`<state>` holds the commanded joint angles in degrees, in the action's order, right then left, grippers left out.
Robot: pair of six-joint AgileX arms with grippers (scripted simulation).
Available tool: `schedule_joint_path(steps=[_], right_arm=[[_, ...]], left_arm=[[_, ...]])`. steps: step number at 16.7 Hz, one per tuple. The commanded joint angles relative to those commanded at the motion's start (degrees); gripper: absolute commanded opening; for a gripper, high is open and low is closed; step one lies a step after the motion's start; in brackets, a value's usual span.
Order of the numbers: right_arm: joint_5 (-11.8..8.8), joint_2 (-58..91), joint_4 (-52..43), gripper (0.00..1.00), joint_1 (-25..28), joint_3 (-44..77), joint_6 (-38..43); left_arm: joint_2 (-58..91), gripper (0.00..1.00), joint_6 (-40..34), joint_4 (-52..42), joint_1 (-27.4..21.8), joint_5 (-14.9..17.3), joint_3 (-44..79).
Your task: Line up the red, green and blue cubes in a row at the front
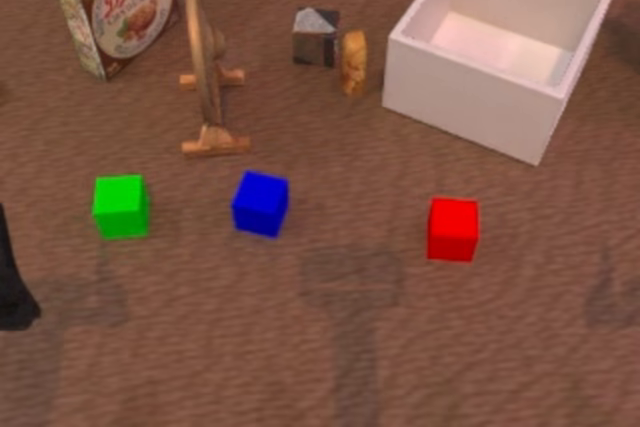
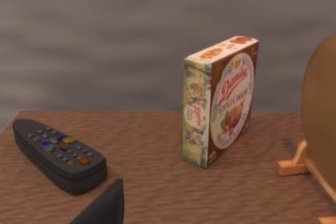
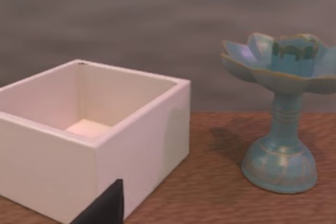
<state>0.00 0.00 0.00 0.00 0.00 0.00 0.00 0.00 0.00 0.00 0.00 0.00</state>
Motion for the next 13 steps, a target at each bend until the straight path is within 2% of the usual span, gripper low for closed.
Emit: schedule_joint_path(steps=[6,13], right_arm=[[0.2,6.0,-3.5,1.0,1.5,5.8,2.3],[0.3,37.8,-21.5,1.0,9.3,32.5,11.9]], left_arm=[[0.0,1.0,0.0,0.0,0.0,0.0,0.0],[0.0,1.0,0.0,0.0,0.0,0.0,0.0]])
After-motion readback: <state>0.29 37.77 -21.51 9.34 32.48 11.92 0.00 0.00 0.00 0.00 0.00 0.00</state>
